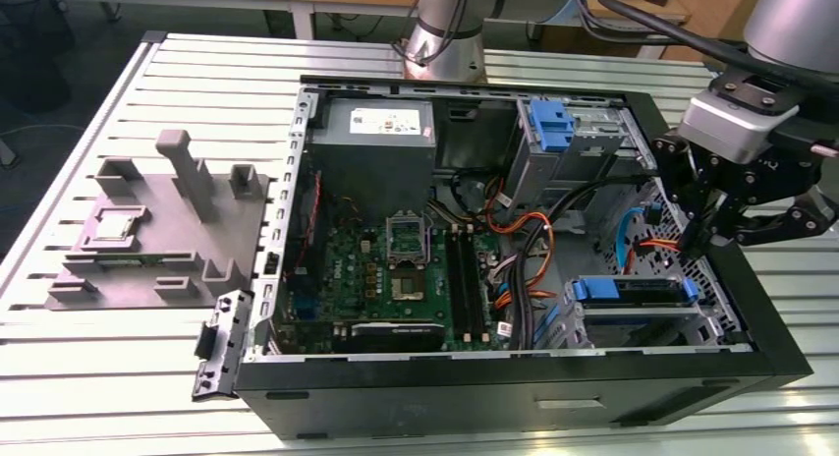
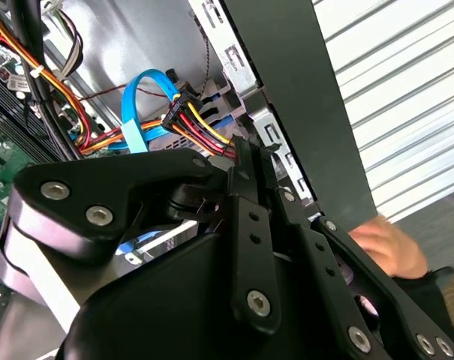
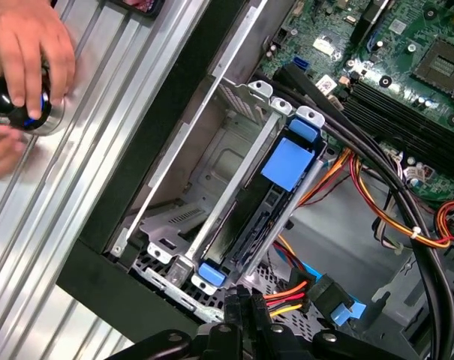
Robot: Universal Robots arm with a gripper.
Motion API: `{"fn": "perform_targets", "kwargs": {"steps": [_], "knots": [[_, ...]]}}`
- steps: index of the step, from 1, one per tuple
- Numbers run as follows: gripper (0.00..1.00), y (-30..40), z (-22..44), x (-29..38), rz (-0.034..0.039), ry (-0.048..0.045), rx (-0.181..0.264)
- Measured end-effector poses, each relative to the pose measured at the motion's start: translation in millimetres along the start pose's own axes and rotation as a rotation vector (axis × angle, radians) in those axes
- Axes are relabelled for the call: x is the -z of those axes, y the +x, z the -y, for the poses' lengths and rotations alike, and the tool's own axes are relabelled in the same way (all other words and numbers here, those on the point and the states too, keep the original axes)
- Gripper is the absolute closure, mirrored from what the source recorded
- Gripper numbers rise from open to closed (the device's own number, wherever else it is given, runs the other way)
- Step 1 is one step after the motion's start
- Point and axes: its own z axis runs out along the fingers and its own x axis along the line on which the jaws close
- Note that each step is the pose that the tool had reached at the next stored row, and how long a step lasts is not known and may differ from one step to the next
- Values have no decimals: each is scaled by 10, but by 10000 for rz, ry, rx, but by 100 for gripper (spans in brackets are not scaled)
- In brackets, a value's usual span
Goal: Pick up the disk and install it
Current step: 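Insert the first disk wire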
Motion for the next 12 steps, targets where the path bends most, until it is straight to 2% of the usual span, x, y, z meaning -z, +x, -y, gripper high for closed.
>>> {"fn": "perform_targets", "kwargs": {"steps": [12], "knots": [[83, 1, 1, -1, -106, -351, -2032]]}}
